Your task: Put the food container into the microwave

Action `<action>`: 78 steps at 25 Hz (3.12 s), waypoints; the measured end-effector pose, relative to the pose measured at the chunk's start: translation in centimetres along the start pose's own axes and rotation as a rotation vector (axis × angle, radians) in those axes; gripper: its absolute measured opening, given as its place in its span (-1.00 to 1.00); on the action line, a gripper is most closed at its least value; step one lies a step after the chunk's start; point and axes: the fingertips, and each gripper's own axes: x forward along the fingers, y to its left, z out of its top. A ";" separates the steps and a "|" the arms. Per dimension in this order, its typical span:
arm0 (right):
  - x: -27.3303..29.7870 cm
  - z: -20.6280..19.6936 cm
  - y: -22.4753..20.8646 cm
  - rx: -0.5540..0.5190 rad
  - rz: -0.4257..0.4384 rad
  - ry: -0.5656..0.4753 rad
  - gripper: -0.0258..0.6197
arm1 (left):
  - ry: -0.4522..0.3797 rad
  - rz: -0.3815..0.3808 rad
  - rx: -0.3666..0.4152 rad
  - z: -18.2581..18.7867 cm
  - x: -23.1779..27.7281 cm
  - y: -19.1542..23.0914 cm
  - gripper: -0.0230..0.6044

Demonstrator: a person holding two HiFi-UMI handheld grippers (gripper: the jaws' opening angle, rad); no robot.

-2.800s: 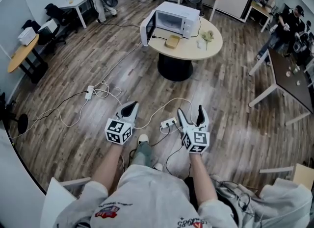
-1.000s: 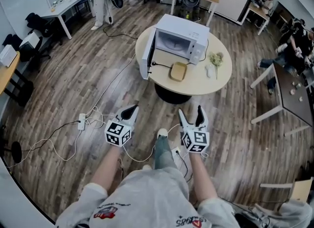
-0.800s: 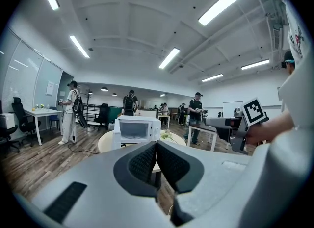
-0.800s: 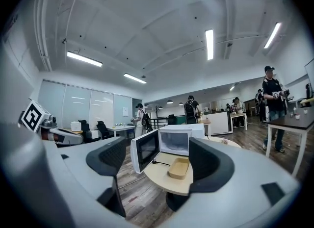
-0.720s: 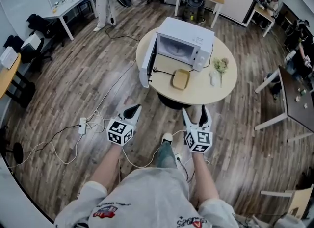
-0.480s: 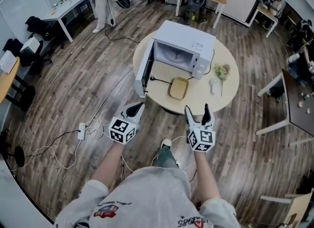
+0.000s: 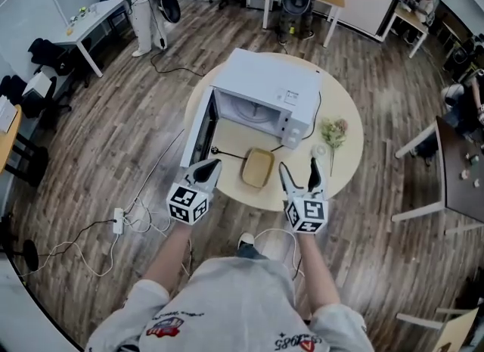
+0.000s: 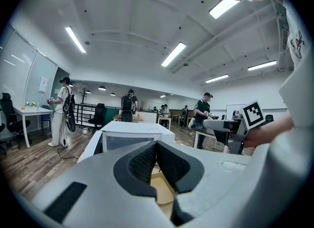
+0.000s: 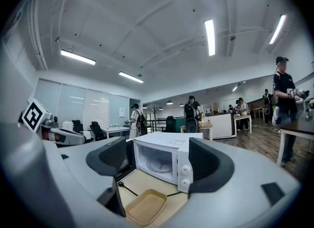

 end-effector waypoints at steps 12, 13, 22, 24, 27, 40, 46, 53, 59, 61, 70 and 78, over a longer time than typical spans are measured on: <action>5.5 0.0 -3.9 0.003 0.001 0.010 0.28 | 0.007 0.010 -0.002 0.4 6.3 2.3 -0.91; 5.8 -0.2 -4.0 0.003 0.000 0.011 0.28 | 0.009 0.010 0.000 0.3 6.6 2.5 -0.91; 7.4 -0.6 -3.2 -0.010 0.012 0.018 0.27 | 0.015 0.013 -0.006 -0.3 7.5 4.3 -0.91; 7.7 -0.9 -2.8 -0.014 0.027 0.030 0.27 | 0.022 0.019 -0.012 -0.7 7.6 4.7 -0.91; 8.3 -1.7 -2.1 -0.028 0.060 0.059 0.25 | 0.045 0.026 -0.022 -1.9 7.6 5.2 -0.91; 10.5 -11.6 3.9 -0.135 0.258 0.323 0.23 | 0.092 0.109 -0.033 -4.8 6.2 9.0 -0.91; 10.1 -18.4 7.7 -0.303 0.411 0.499 0.23 | 0.100 0.118 -0.030 -5.5 6.1 9.9 -0.91; 9.1 -24.2 9.8 -0.327 0.508 0.656 0.18 | 0.105 0.151 -0.032 -6.0 5.1 12.1 -0.91; 8.3 -28.7 10.3 -0.362 0.560 0.790 0.13 | 0.115 0.182 -0.056 -6.8 4.3 13.9 -0.91; 8.2 -29.7 10.6 -0.340 0.570 0.831 0.08 | 0.116 0.188 -0.059 -6.8 4.2 14.4 -0.91; 8.2 -33.7 10.0 -0.381 0.571 0.996 -0.27 | 0.113 0.205 -0.080 -6.8 3.9 16.8 -0.91; 8.2 -35.4 9.1 -0.426 0.546 1.052 -0.78 | 0.109 0.215 -0.099 -7.0 4.1 18.0 -0.91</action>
